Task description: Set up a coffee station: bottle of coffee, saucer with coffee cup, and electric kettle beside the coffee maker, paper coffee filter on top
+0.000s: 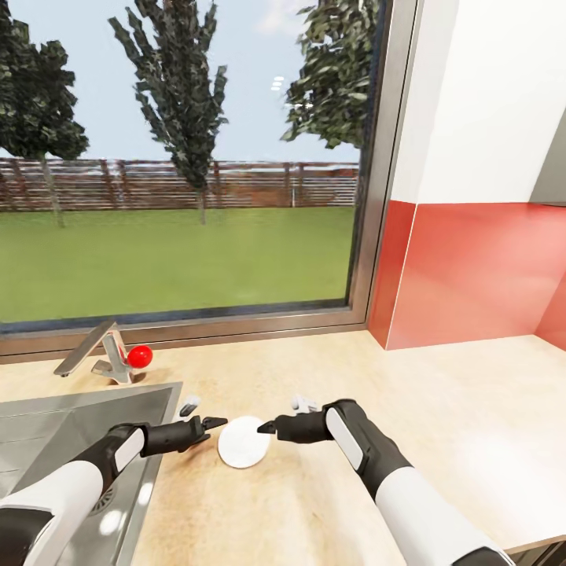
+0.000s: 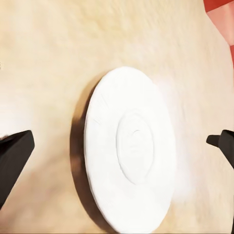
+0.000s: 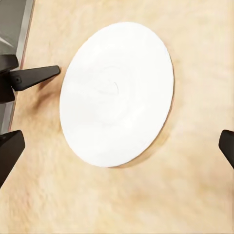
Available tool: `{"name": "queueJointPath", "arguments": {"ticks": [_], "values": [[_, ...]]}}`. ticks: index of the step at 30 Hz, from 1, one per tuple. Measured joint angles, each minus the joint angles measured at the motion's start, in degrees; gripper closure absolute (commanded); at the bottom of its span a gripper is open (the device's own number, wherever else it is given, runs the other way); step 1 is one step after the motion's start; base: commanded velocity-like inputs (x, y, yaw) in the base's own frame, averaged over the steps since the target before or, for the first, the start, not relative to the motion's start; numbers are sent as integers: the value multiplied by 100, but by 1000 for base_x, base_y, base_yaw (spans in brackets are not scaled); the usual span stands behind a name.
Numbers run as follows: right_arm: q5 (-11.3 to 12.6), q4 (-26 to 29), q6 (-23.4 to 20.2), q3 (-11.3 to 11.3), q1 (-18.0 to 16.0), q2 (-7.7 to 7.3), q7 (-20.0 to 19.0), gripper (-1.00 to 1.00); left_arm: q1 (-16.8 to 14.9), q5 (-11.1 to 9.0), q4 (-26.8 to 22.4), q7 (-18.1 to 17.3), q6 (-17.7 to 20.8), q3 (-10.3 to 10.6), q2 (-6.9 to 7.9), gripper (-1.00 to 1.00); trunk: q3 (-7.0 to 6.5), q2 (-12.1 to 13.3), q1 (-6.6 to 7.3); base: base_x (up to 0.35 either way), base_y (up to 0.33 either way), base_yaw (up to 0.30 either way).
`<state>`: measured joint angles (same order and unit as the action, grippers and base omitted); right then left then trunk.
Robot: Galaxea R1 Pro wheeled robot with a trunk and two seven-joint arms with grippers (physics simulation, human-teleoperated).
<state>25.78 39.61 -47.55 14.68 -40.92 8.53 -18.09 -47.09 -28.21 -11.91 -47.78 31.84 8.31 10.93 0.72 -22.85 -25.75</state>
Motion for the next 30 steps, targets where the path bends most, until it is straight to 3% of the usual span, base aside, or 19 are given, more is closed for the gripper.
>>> {"name": "queueJointPath", "arguments": {"ticks": [30], "values": [[33, -589, 17, 14, -1, 53, -24, -100, 6, -47, 20, 98, 10, -6, -53, -100, 0, 0, 0, 39, 0, 0]]}}
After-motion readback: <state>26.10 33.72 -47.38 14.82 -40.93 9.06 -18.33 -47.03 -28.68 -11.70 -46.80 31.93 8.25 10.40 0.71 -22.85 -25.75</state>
